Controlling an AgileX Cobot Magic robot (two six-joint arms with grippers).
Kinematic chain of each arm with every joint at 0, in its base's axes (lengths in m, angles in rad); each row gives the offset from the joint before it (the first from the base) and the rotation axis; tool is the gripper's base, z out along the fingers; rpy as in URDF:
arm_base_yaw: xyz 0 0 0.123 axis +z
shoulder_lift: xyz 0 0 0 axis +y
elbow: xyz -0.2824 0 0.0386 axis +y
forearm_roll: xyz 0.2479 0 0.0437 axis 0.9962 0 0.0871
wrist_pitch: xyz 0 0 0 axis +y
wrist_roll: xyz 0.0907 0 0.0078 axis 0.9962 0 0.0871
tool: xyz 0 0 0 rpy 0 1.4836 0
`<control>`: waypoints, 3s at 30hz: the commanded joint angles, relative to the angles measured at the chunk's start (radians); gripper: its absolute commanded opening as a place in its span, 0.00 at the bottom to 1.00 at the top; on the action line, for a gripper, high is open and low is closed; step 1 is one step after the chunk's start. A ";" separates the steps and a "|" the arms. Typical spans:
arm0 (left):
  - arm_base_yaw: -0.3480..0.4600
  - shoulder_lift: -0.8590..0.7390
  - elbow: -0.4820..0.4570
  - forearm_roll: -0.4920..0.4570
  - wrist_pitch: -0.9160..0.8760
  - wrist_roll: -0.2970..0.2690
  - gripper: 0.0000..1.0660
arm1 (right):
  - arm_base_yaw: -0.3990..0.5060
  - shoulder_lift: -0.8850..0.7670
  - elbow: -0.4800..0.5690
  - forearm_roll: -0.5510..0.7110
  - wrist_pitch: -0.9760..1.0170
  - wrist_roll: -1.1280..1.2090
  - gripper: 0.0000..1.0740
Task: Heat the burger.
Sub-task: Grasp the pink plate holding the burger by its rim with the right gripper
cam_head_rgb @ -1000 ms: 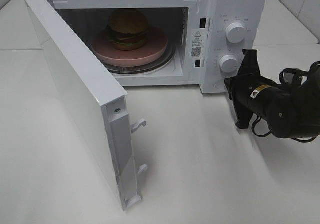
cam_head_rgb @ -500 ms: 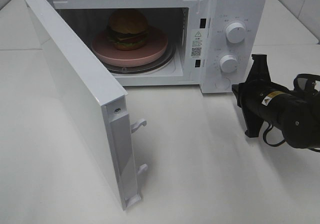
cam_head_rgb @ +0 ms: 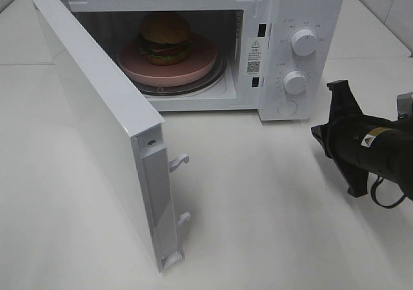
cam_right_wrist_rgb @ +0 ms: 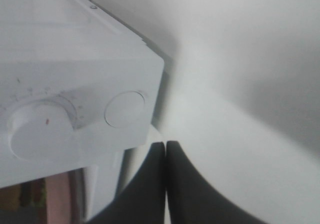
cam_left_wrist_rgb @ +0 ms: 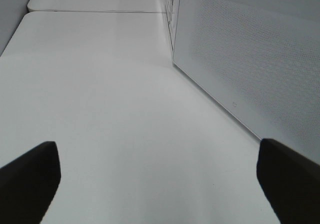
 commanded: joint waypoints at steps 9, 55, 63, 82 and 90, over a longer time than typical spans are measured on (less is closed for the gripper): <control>0.004 -0.015 0.004 -0.003 -0.013 -0.007 0.94 | -0.008 -0.216 0.004 0.108 0.467 -0.736 0.00; 0.004 -0.015 0.004 -0.003 -0.013 -0.007 0.94 | 0.067 -0.258 -0.400 -0.037 1.397 -2.547 0.92; 0.004 -0.015 0.004 -0.003 -0.013 -0.007 0.94 | 0.134 -0.100 -0.617 -0.063 1.490 -2.601 0.92; 0.004 -0.015 0.004 -0.002 -0.013 -0.007 0.94 | 0.272 0.283 -1.144 -0.095 1.644 -2.653 0.92; 0.004 -0.015 0.004 -0.002 -0.013 -0.007 0.94 | 0.272 0.375 -1.296 -0.097 1.682 -2.660 0.92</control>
